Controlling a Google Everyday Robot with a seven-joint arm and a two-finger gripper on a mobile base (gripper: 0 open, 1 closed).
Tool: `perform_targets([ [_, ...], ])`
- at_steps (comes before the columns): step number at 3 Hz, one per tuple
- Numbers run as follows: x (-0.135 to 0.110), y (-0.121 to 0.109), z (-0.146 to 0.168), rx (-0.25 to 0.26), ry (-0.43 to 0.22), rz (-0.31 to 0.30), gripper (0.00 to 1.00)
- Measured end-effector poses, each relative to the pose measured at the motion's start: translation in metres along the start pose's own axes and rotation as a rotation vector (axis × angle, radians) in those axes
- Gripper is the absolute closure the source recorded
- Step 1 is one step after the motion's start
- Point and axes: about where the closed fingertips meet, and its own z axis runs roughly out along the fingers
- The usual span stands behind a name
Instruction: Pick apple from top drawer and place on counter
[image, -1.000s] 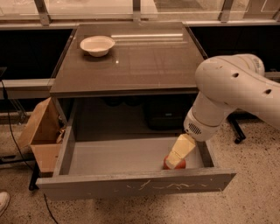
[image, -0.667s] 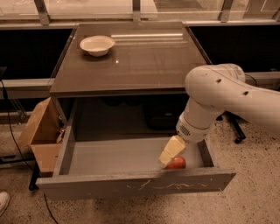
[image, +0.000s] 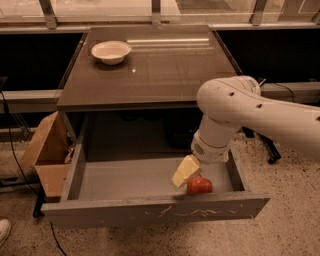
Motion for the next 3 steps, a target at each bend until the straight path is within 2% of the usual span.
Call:
perform_targets([
  [1,-0.003,0.000,0.009,-0.023,0.023,0.062,0.00],
  [2,-0.008,-0.003,0.030,-0.078,0.086,0.225,0.00],
  [3,-0.008,-0.006,0.044,-0.086,0.120,0.345,0.00],
])
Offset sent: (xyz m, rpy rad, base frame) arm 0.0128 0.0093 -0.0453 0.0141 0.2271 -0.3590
